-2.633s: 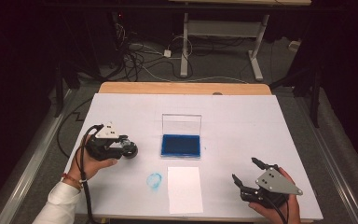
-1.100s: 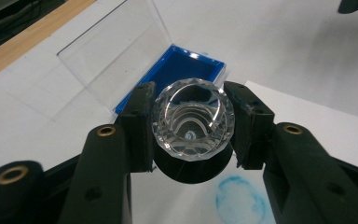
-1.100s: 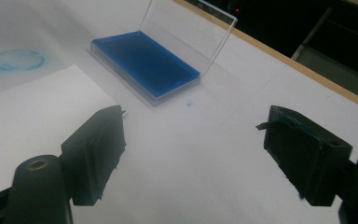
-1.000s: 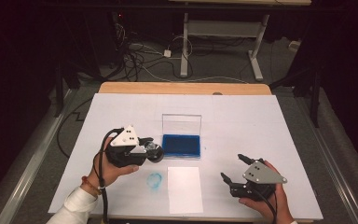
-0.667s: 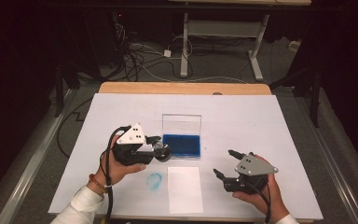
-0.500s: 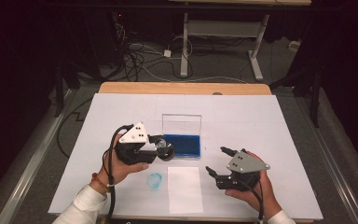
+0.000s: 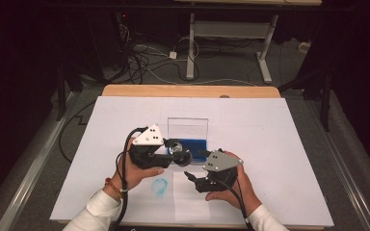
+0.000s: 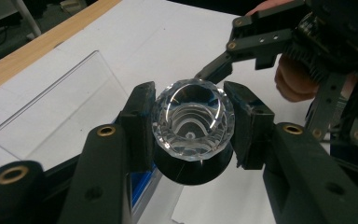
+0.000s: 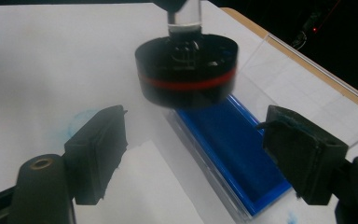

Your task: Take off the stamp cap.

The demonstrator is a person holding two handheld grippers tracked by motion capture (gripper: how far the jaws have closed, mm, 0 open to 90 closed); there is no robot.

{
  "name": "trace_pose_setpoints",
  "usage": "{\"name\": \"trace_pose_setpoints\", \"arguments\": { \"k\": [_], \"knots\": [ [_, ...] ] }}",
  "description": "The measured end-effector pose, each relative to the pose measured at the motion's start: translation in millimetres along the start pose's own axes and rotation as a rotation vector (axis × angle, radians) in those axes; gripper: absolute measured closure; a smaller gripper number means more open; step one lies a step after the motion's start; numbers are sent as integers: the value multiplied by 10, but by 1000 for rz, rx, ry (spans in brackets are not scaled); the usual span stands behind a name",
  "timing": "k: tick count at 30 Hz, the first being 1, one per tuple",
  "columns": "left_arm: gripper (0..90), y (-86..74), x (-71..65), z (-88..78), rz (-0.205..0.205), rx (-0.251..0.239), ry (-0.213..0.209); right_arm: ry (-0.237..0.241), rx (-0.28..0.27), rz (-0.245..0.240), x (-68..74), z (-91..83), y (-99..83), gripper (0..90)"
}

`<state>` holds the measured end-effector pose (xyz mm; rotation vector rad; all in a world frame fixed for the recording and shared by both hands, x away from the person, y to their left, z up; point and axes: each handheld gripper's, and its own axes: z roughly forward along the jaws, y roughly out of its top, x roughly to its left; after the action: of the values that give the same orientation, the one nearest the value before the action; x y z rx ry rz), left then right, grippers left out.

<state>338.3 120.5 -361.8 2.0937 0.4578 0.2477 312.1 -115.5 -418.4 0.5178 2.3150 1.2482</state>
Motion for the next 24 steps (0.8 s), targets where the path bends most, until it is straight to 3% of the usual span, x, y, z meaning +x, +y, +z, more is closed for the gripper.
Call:
{"name": "trace_pose_setpoints", "arguments": {
  "k": [6, 15, 24],
  "knots": [
    [545, 1, -53, 39, -5, -6, -28, 13, -7, -2, 62, 60, 9, 249],
    [544, -56, -85, 122, 0, 14, -58, -6, -31, 12, 114, 70, -7, 320],
    [544, -43, -105, 129, 6, 12, -75, -9, -10, -23, 130, 90, -52, 360]
  ]
}}
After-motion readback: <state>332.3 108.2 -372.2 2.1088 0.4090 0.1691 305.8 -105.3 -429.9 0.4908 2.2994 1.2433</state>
